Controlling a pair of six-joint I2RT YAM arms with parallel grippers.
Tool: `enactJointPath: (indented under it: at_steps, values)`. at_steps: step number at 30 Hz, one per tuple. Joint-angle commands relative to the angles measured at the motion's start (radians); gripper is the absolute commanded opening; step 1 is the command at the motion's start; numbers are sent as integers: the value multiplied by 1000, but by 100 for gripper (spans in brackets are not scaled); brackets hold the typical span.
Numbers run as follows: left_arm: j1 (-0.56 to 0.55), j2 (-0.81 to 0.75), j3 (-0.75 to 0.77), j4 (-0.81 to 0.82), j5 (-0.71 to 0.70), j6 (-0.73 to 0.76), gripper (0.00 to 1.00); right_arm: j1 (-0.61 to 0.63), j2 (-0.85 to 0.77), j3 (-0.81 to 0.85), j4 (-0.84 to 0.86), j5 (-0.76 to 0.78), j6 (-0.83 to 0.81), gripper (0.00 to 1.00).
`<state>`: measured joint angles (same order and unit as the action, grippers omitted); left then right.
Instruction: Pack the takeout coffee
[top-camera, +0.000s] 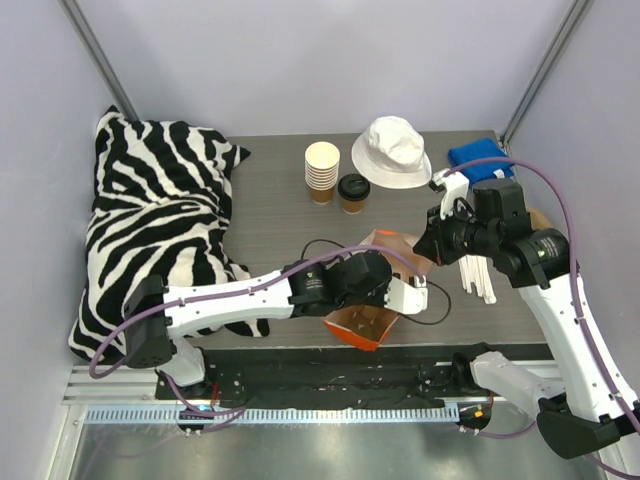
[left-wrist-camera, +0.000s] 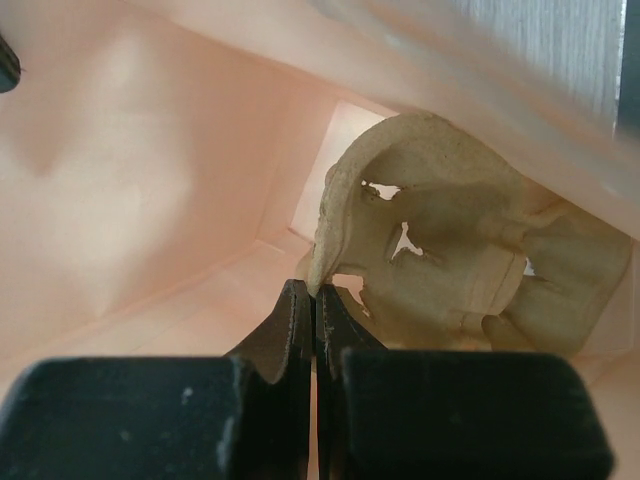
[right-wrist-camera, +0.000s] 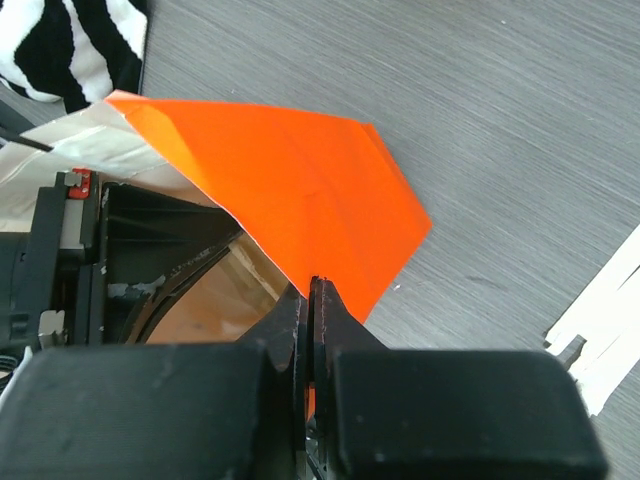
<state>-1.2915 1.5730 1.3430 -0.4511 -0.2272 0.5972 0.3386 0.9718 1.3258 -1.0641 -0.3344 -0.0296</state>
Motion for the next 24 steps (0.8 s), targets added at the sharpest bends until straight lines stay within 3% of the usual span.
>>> enactJointPath:
  at_steps: [1, 7, 8, 12, 15, 24]
  values:
    - [17, 24, 62, -43, 72, -63, 0, 0, -27, -10, 42, -49, -4, 1]
    - [37, 44, 85, -63, 86, -70, 4, 0, -31, -22, 47, -57, -12, 1]
    - [38, 42, 96, -69, 88, -70, 7, 0, -31, -23, 47, -55, -12, 1]
    - [40, 36, 140, -92, 92, -73, 38, 0, -35, -28, 49, -38, -12, 1]
    - [35, 33, 205, -130, 83, -92, 50, 0, -38, -37, 52, -32, -12, 1]
    - [-3, -7, 294, -176, 71, -120, 66, 0, -48, -56, 62, -2, -20, 1]
